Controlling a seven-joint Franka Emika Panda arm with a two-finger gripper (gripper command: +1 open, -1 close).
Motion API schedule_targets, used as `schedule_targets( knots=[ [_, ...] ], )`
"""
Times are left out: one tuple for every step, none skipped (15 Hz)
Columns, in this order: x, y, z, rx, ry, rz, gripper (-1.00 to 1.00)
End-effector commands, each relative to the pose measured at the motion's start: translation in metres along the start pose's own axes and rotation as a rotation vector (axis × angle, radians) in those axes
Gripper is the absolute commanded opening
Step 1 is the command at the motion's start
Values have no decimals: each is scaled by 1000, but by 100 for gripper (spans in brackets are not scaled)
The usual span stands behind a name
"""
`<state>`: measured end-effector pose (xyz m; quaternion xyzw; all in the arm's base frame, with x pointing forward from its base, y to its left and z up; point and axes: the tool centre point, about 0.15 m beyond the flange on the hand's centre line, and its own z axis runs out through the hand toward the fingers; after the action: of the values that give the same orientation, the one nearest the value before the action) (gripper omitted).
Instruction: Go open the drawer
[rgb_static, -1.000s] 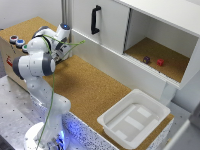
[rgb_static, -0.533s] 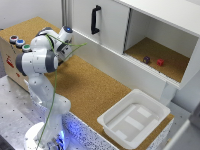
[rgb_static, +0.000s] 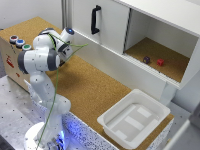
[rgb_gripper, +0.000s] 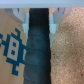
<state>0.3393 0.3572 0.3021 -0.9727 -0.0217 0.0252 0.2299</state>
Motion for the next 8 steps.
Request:
schedule_targets(
  knots=[
    [7, 22, 2, 76, -17, 36, -100],
    [6, 28, 2, 83, -16, 39, -100],
    [6, 36, 1, 98, -15, 47, -100],
    [7, 44, 1, 105, -23, 51, -100],
    [6, 54, -1, 109, -24, 48, -100],
    [6, 63, -1, 110, -27, 51, -100],
    [6, 74, -2, 121, -31, 60, -100],
    [5, 83, -3, 125, -32, 66, -100]
  ],
)
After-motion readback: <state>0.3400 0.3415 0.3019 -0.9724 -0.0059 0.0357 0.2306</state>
